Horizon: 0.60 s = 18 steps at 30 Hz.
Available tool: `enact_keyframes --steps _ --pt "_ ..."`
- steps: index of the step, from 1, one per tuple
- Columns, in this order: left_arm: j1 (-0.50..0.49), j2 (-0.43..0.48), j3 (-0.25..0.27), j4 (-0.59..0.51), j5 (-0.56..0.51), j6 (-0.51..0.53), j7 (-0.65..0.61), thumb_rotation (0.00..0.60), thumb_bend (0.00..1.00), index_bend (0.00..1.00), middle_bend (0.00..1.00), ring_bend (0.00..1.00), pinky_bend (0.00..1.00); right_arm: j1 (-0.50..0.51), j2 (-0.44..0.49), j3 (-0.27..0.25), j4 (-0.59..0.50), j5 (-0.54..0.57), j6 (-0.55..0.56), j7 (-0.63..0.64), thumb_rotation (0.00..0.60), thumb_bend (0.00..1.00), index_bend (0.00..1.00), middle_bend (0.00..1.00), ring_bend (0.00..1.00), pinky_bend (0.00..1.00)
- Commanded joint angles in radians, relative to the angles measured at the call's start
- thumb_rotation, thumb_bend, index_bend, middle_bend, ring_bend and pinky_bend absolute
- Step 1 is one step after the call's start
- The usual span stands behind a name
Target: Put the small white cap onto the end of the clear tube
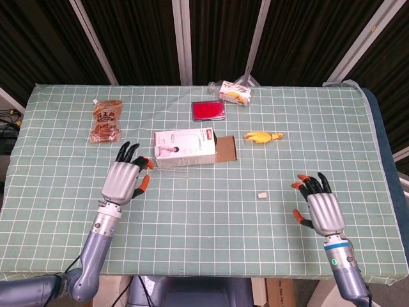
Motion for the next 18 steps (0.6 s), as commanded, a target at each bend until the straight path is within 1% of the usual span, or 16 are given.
enact_keyframes --steps 1,7,15,17,18 --pt "-0.001 0.033 -0.009 -0.03 0.002 -0.003 0.0 0.6 0.71 0.5 0.5 0.1 0.0 0.066 -0.056 0.016 0.024 0.038 -0.08 -0.067 0.6 0.32 0.33 0.2 0.17 0.0" --pt "-0.001 0.057 -0.009 -0.04 -0.012 -0.006 -0.006 0.6 0.71 0.5 0.5 0.1 0.0 0.141 -0.127 0.018 0.11 0.065 -0.171 -0.12 0.6 0.32 0.36 0.2 0.17 0.0" --pt "-0.003 0.068 -0.003 -0.046 -0.012 0.001 -0.01 0.6 0.71 0.5 0.5 0.1 0.0 0.192 -0.185 0.025 0.216 0.085 -0.214 -0.121 0.6 0.32 0.37 0.22 0.17 0.0" --pt "-0.004 0.07 -0.001 -0.047 -0.012 0.003 -0.008 0.6 0.71 0.5 0.5 0.1 0.0 0.202 -0.195 0.03 0.241 0.091 -0.221 -0.111 0.6 0.32 0.4 0.22 0.17 0.0" --pt "-0.004 0.07 0.0 -0.047 -0.013 0.004 -0.007 0.6 0.71 0.5 0.5 0.1 0.0 0.205 -0.197 0.032 0.25 0.093 -0.224 -0.108 0.6 0.32 0.43 0.23 0.17 0.0"
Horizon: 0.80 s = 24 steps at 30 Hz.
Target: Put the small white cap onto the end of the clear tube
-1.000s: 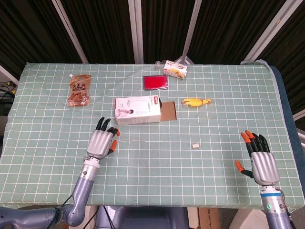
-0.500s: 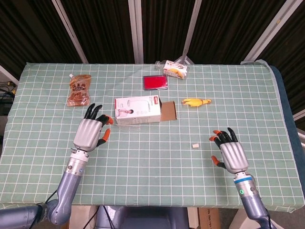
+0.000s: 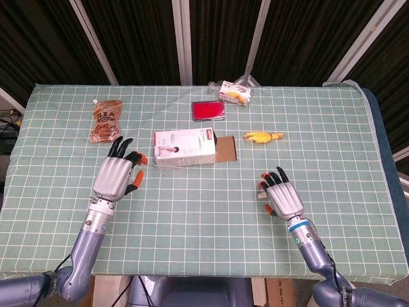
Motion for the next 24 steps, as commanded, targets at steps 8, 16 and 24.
enact_keyframes --steps 8,16,24 --pt "-0.005 -0.004 -0.001 0.004 -0.013 0.01 0.009 0.6 0.71 0.5 0.5 0.1 0.0 0.036 -0.03 0.006 0.078 0.027 -0.034 0.032 0.6 0.32 0.48 0.24 0.17 0.0" --pt "-0.01 -0.008 0.0 0.005 -0.018 0.018 0.009 0.6 0.71 0.5 0.5 0.1 0.0 0.046 -0.051 -0.001 0.104 0.052 -0.041 0.03 0.6 0.32 0.48 0.24 0.17 0.0" --pt "-0.011 -0.007 0.005 0.013 -0.023 0.017 -0.004 0.6 0.71 0.5 0.5 0.1 0.0 0.057 -0.058 -0.002 0.11 0.084 -0.045 -0.001 0.6 0.32 0.48 0.24 0.17 0.0"
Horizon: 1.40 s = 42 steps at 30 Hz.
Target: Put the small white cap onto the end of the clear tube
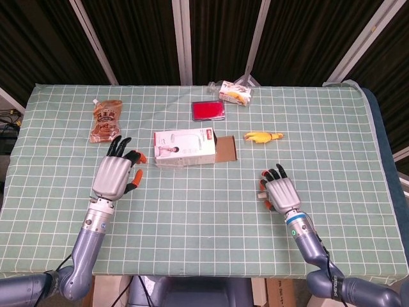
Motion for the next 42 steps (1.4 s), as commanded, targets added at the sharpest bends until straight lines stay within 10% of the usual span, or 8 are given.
enact_keyframes --steps 1,42 --pt "0.001 0.002 0.002 0.003 -0.001 0.0 -0.004 0.6 0.71 0.5 0.5 0.1 0.0 0.003 -0.001 0.0 0.001 0.014 -0.001 -0.012 0.6 0.32 0.48 0.24 0.17 0.0" --pt "0.004 0.02 0.011 0.013 -0.011 0.006 -0.043 0.6 0.71 0.5 0.51 0.1 0.0 0.029 -0.022 -0.023 -0.002 0.082 0.019 -0.091 0.6 0.41 0.54 0.25 0.17 0.0"
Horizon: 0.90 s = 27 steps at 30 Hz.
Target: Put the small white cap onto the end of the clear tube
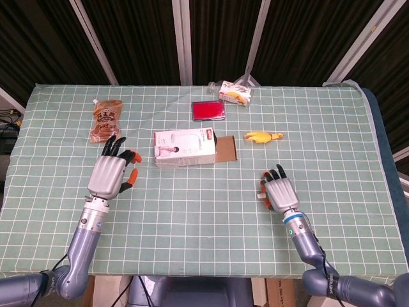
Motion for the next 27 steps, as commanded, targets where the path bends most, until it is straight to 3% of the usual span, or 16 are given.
enact_keyframes --steps 1,15,27 --pt "0.0 -0.001 0.0 0.0 -0.003 0.0 -0.001 0.6 0.71 0.5 0.51 0.1 0.0 0.0 -0.001 -0.002 -0.002 0.0 0.003 -0.001 0.6 0.41 0.54 0.26 0.17 0.0" --pt "0.001 -0.014 0.002 0.015 -0.019 -0.002 -0.013 0.6 0.71 0.5 0.51 0.1 0.0 -0.002 -0.001 -0.001 -0.016 -0.009 0.031 0.003 0.6 0.43 0.57 0.28 0.17 0.0" --pt "-0.016 -0.099 -0.021 0.048 -0.094 -0.009 -0.018 0.6 0.71 0.51 0.52 0.12 0.0 0.002 0.07 0.058 -0.098 -0.023 0.095 0.028 0.6 0.46 0.58 0.29 0.17 0.0"
